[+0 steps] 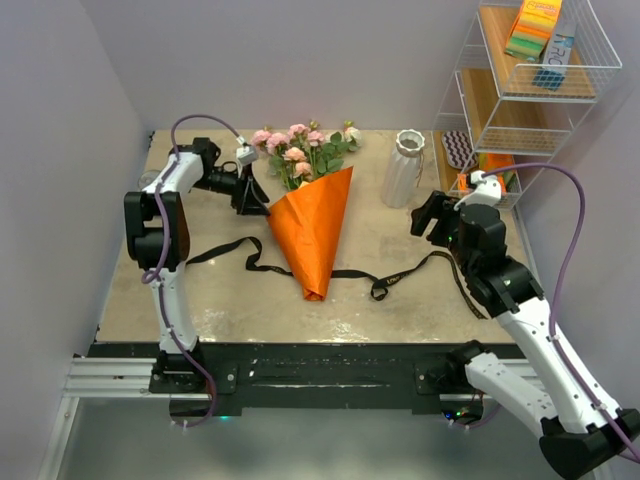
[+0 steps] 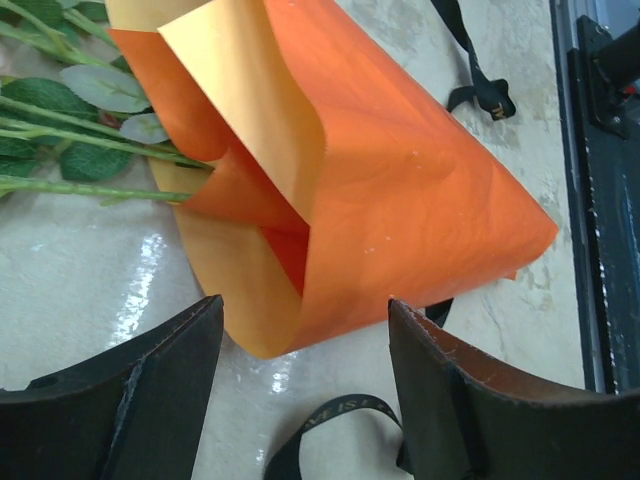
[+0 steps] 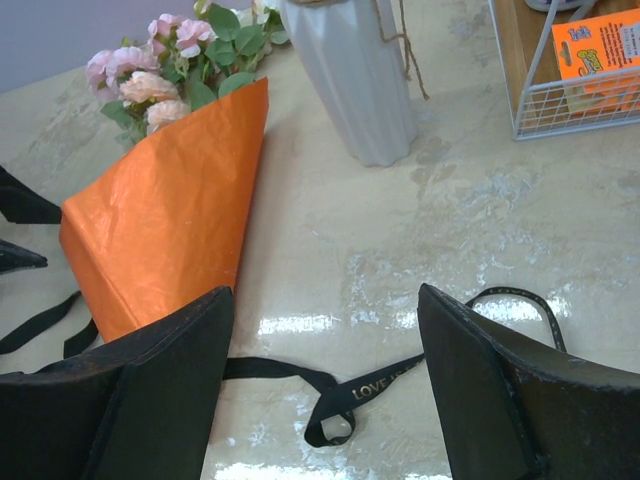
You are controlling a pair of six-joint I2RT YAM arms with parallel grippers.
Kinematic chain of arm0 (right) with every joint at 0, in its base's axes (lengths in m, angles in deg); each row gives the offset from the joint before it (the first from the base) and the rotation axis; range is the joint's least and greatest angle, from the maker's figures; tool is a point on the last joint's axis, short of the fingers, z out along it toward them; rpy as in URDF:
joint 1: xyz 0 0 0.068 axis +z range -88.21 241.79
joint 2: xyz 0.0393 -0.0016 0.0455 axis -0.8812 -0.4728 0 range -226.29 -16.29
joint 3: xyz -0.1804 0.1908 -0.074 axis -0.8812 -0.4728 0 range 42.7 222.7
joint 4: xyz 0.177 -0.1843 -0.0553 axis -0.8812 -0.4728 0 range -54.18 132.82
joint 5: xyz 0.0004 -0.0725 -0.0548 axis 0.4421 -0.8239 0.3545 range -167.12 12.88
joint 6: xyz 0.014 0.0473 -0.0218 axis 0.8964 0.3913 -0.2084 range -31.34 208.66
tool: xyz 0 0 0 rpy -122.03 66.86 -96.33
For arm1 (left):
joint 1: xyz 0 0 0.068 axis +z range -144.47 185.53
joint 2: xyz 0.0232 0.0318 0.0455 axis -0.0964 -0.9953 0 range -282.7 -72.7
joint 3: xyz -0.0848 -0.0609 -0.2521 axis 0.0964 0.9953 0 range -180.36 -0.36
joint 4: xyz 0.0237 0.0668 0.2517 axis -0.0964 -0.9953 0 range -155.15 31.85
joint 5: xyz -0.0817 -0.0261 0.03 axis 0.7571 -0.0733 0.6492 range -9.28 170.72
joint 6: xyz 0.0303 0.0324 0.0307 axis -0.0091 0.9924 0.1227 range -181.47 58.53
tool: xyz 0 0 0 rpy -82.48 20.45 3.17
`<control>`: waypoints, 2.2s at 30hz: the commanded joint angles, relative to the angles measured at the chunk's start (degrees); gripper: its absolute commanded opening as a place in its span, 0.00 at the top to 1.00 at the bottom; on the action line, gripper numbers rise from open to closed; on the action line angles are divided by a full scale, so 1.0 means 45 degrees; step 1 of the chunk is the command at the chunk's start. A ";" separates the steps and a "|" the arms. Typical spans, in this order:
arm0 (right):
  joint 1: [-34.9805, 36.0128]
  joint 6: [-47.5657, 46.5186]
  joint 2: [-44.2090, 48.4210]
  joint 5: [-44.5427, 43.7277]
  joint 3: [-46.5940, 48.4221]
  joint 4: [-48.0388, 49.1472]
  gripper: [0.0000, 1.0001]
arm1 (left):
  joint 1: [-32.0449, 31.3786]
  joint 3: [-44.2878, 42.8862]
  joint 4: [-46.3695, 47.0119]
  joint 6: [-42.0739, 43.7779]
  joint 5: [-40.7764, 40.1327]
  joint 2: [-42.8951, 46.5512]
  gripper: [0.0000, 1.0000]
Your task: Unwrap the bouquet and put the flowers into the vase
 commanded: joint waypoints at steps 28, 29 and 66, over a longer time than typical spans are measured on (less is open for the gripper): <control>0.0040 0.0234 -0.0296 0.0933 -0.0141 0.1129 0.27 | -0.0871 -0.1426 -0.2044 0.1730 -0.0097 -0.0780 0.76; 0.0040 0.0254 -0.0296 0.0933 -0.0121 0.1110 0.27 | -0.0872 -0.1523 -0.2142 0.1711 -0.0116 -0.0780 0.80; 0.0059 0.0176 0.1207 -0.0081 0.0464 -0.0374 0.17 | -0.7609 -0.0273 0.6430 -1.0863 -0.2969 0.3383 0.36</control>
